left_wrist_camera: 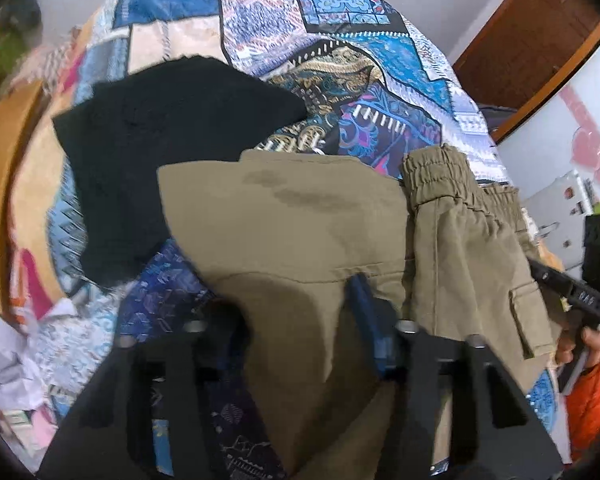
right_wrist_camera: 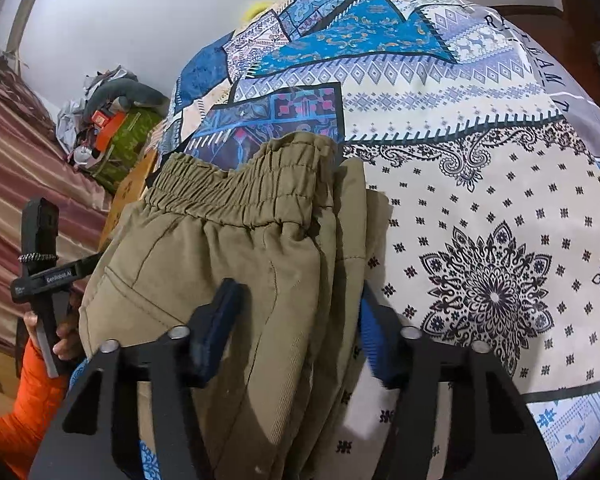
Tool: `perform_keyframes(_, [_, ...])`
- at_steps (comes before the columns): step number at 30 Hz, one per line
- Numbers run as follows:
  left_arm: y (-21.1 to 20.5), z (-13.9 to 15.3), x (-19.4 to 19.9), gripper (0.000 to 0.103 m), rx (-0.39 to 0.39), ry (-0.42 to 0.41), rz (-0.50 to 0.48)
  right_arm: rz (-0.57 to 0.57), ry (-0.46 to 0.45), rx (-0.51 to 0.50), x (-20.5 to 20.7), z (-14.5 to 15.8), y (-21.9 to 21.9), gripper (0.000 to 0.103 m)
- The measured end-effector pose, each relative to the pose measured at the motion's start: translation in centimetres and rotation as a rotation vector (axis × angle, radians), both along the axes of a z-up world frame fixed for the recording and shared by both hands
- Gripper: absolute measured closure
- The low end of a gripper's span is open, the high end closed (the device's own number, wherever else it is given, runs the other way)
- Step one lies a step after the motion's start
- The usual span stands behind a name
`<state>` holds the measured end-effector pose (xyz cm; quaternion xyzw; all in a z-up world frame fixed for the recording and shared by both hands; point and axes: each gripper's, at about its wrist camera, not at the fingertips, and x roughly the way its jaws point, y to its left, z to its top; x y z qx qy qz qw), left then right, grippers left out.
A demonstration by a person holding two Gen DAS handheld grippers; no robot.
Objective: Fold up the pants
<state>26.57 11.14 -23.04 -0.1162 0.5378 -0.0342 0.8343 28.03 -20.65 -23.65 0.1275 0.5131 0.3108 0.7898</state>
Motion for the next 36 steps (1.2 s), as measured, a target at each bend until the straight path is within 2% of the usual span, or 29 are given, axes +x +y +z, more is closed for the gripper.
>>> perform_keyframes(1, [-0.1, 0.2, 0.0, 0.083, -0.003, -0.003, -0.010, -0.001, -0.002, 0.004, 0.0, 0.1, 0.0, 0.070])
perform_keyframes(2, [-0.2, 0.6, -0.1, 0.087, 0.004, -0.008, -0.012, 0.000, -0.012, 0.009, -0.1, 0.4, 0.1, 0.076])
perform_keyframes(3, [-0.3, 0.9, -0.1, 0.091, 0.025, -0.014, -0.009, -0.001, -0.023, 0.006, 0.0, 0.5, 0.1, 0.079])
perform_keyframes(6, [-0.8, 2.3, -0.3, 0.095, 0.083, -0.053, -0.014, -0.002, -0.068, -0.011, -0.2, 1.5, 0.5, 0.088])
perform_keyframes(11, [-0.8, 5.9, -0.6, 0.097, 0.095, -0.138, -0.009, 0.021, -0.172, -0.037, -0.6, 4.3, 1.5, 0.092])
perform_keyframes(15, [-0.6, 8.5, -0.7, 0.097, 0.158, -0.210, -0.001, 0.047, -0.275, -0.050, -0.6, 7.3, 3.3, 0.093])
perform_keyframes(22, [2.6, 12.5, -0.8, 0.097, 0.216, -0.312, 0.039, 0.077, -0.401, -0.038, 1.4, 11.7, 6.8, 0.093])
perform_keyframes(29, [7.6, 13.0, 0.5, 0.097, 0.272, -0.317, 0.116, 0.127, -0.459, -0.014, 4.4, 13.1, 12.1, 0.093])
perform_keyframes(36, [13.1, 10.7, 3.2, 0.097, 0.326, -0.257, 0.213, 0.185, -0.471, -0.009, 7.4, 12.2, 19.2, 0.093])
